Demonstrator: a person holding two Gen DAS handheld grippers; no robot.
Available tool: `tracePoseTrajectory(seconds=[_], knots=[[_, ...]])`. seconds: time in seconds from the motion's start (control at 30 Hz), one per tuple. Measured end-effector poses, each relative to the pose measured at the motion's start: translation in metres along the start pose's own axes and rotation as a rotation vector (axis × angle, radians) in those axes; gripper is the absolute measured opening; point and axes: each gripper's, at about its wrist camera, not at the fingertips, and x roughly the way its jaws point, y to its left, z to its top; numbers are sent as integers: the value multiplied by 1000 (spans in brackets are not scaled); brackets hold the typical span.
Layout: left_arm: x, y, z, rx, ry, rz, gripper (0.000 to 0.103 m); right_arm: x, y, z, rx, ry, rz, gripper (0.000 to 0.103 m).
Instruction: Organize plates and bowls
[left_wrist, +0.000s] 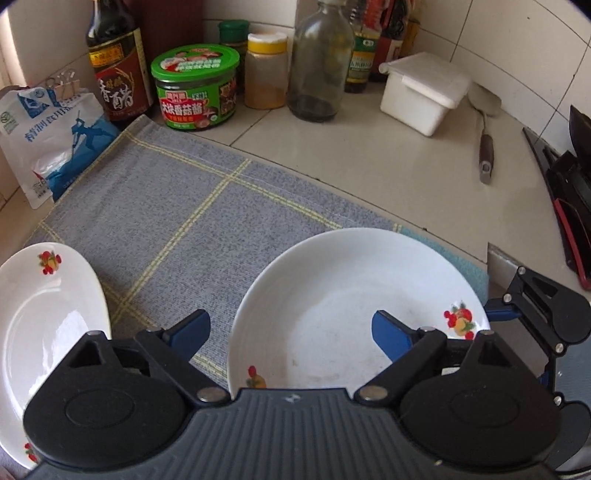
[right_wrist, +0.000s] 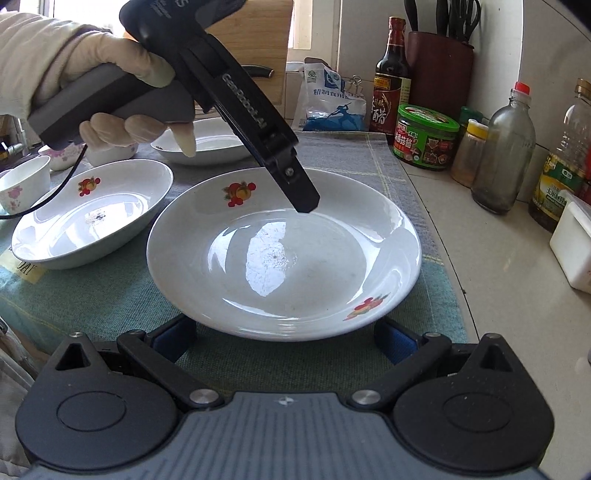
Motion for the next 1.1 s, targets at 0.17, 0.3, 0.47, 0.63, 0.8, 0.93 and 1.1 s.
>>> tracePoseTrajectory(seconds=[0.17,0.3,0.47,0.63,0.8,0.93,1.1], knots=[[10,0,6,41,63,-44,80,3,-3,3,-13,3,13,103],[15,4,10,39,99,-74,76,4,-4,5,-20,9,19,103],[18,7,13,49,140,-91,74,4,-5,6,-24,13,25,103],[21,11,19,49,182,-116,74,3,-4,8,-47,19,22,103],[25,13,24,57,230,-142,74,4,-5,9,-41,28,28,103],[27,12,24,57,232,-132,74,5,-5,11,-35,41,31,103],[26,8,22,67,226,-121,74,6,-6,15,-28,70,41,103]])
